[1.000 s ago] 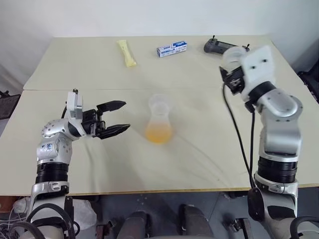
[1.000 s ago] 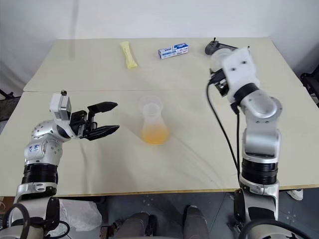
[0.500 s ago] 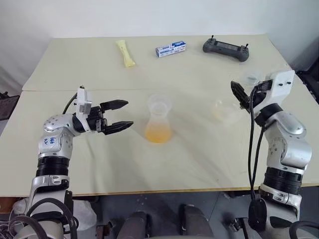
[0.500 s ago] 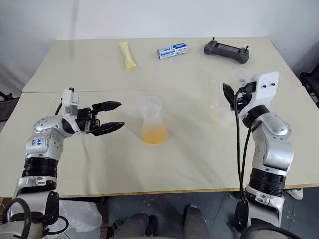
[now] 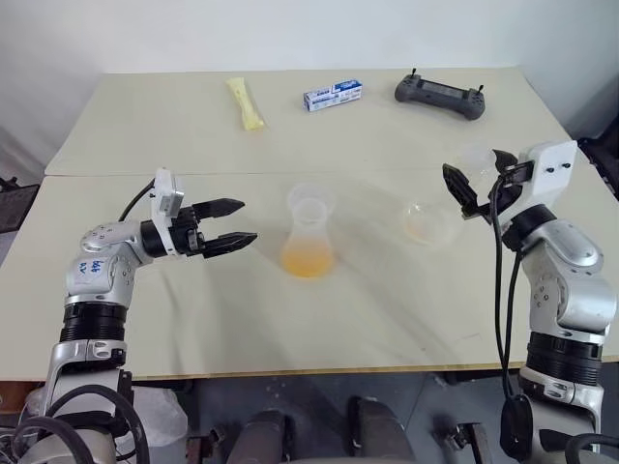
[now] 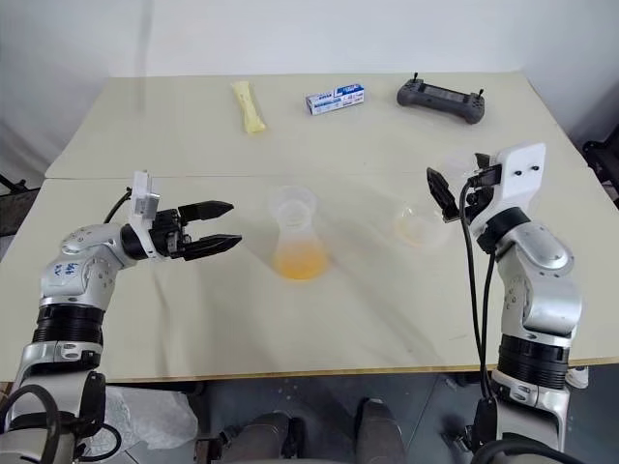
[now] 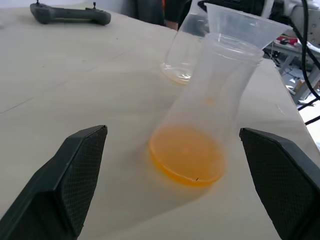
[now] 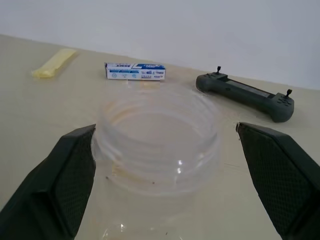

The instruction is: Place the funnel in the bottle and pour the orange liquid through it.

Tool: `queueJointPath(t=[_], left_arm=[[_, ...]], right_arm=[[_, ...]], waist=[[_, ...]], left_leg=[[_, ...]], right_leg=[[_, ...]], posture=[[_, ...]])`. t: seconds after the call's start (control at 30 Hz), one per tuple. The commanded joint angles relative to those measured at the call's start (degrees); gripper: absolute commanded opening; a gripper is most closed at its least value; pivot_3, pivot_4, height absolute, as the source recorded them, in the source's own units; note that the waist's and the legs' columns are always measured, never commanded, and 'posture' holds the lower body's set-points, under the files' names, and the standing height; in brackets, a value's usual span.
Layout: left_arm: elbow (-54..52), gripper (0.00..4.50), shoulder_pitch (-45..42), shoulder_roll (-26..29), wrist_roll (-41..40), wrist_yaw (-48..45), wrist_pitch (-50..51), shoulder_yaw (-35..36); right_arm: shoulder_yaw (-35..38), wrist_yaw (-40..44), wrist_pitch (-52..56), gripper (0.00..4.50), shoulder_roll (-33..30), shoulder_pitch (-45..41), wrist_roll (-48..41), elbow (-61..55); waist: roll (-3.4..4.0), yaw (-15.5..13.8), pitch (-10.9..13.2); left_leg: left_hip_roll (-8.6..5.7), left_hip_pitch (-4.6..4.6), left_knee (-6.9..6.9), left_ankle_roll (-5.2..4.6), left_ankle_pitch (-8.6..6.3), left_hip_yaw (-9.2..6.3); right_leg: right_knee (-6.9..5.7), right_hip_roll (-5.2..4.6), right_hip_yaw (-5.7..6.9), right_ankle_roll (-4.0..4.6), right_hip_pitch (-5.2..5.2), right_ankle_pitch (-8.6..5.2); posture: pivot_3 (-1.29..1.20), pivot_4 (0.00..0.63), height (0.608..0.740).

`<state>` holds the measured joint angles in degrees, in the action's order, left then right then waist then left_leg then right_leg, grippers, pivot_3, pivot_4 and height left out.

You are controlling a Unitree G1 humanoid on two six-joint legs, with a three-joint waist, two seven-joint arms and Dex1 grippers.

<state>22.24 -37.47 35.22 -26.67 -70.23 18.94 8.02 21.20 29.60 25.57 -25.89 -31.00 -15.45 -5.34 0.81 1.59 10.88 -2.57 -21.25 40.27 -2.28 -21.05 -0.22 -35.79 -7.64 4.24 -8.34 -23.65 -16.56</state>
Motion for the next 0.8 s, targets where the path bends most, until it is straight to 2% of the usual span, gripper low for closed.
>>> queueJointPath(t=[0.03, 0.17, 0.3, 0.43, 0.57, 0.67, 0.8], left_arm=[[-3.8, 4.50, 1.7, -0.8, -2.8, -0.4, -4.1, 3.5], [-4.7, 4.50, 3.8, 0.1, -2.5, -0.9, -5.1, 4.1], [-5.3, 4.50, 6.0, 2.4, -2.7, -4.8, -6.5, 4.3], [-5.8, 4.50, 10.4, 5.5, -1.6, -8.9, -9.2, 3.8], [-7.0, 4.50, 12.7, 6.3, -2.2, -9.4, -9.8, 4.0], [-8.3, 4.50, 13.5, 5.8, -2.5, -8.7, -10.8, 4.7], [-11.1, 4.50, 15.0, 4.4, -3.6, -5.8, -11.2, 6.1]], right_arm=[[0.5, 1.4, -0.2, 4.46, -2.8, -3.9, -4.4, -4.7], [-0.6, 5.0, 3.8, 4.46, -5.8, -5.7, -10.4, -9.6], [-0.4, 11.8, 7.4, 4.46, -10.9, -1.4, -17.4, -16.1], [3.2, 26.5, 9.7, 4.46, -18.0, 15.3, -27.2, -24.6], [2.1, 30.4, 4.6, 4.46, -20.9, 26.1, -23.2, -24.9], [-1.3, 33.8, -2.9, 4.46, -22.5, 34.0, -15.8, -23.6], [-2.1, 29.3, -6.1, 4.46, -19.1, 37.3, -13.6, -23.7]], waist=[[0.00, 0.0, 0.0], [0.00, 0.0, 0.0], [-0.01, -0.2, 0.0], [-0.04, -1.5, 0.0], [-0.08, -1.9, 0.0], [-0.13, -2.4, 0.0], [-0.15, -2.5, 0.0]], left_leg=[[0.01, 0.00, 0.00, 0.00, 0.00, 0.01], [0.05, 0.00, -0.02, 0.01, 0.00, -0.02], [0.03, -0.01, -0.03, 0.00, 0.00, -0.02], [0.04, -0.01, -0.11, -0.01, -0.01, -0.09], [-0.05, -0.02, -0.05, -0.13, 0.00, 0.04], [-0.06, 0.04, 0.01, -0.21, 0.05, 0.15], [-0.02, 0.08, 0.00, -0.19, 0.05, 0.18]], right_leg=[[0.00, 0.00, -0.01, 0.00, 0.00, 0.00], [0.03, 0.02, 0.03, 0.00, -0.01, 0.00], [0.05, -0.01, 0.04, 0.00, 0.01, 0.00], [0.22, 0.00, 0.12, 0.00, 0.09, 0.00], [0.32, -0.11, 0.08, -0.06, 0.19, 0.03], [0.52, -0.15, 0.03, -0.14, 0.32, 0.08], [0.47, -0.13, 0.02, -0.14, 0.29, 0.08]], posture=[[0.00, 0.150, 0.740], [0.00, 0.150, 0.740], [0.00, 0.150, 0.740], [0.00, 0.150, 0.740], [0.00, 0.150, 0.740], [0.00, 0.150, 0.740], [0.00, 0.150, 0.740]])
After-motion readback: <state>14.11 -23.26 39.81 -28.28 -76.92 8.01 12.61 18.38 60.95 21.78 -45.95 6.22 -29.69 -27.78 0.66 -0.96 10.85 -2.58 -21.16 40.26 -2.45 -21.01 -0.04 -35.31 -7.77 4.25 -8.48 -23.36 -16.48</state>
